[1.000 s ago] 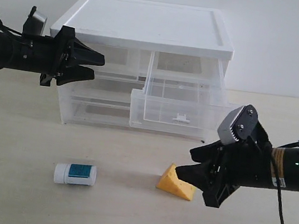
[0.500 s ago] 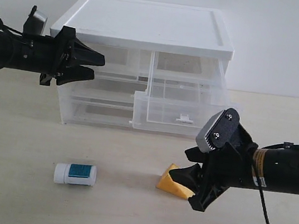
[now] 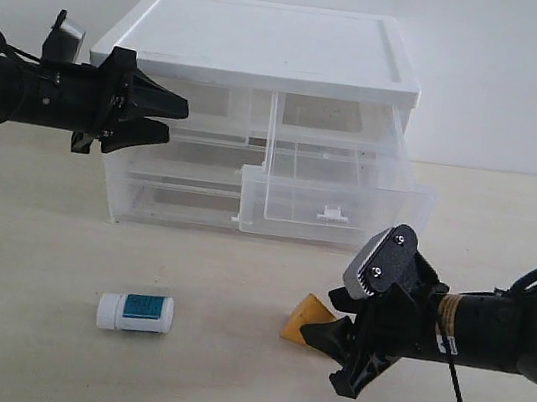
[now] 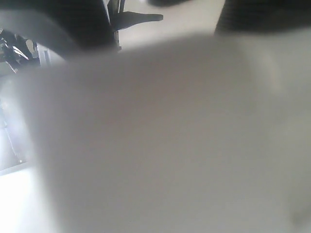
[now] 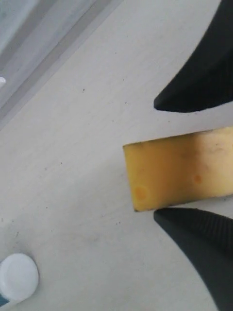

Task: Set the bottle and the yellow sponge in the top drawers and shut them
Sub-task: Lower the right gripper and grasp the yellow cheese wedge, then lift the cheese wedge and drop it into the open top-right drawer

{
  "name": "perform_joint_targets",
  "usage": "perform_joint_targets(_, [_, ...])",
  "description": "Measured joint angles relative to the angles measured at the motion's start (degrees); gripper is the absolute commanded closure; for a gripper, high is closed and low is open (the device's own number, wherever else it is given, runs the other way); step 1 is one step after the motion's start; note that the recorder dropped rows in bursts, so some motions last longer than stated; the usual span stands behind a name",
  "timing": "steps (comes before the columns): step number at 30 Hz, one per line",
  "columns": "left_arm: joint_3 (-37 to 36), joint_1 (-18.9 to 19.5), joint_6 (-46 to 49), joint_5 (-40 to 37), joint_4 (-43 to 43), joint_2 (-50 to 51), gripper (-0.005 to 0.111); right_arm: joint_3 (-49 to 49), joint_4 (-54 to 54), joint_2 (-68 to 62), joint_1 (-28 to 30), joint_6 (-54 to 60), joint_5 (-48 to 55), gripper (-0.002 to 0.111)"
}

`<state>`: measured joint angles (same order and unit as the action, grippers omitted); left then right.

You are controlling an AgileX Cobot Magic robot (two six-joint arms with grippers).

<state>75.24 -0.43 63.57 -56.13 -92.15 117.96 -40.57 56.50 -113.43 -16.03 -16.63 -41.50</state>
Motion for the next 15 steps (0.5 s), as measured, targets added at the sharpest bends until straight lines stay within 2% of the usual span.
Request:
perform_joint_targets(5, [0.00, -0.09, 0.00, 0.12, 0.09, 0.00, 0.053, -0.09, -0.07, -1.03, 0.00, 0.00, -0.45, 0.056])
perform_joint_targets(7, [0.00, -0.09, 0.00, 0.12, 0.09, 0.00, 0.053, -0.09, 0.07, -2.49, 0.00, 0.28, -0.45, 0.067])
perform_joint_targets(10, [0.00, -0.09, 0.00, 0.12, 0.09, 0.00, 0.053, -0.09, 1.16, -2.35, 0.00, -1.02, -0.45, 0.104])
perform_joint_targets(11, [0.00, -0.09, 0.00, 0.12, 0.09, 0.00, 0.053, -0.09, 2.31, -2.07, 0.00, -2.18, -0.34, 0.108])
perform_joint_targets(15, [0.00, -0.09, 0.00, 0.12, 0.09, 0.00, 0.053, -0.09, 13.06, 1.79, 0.00, -12.83, -0.14, 0.108])
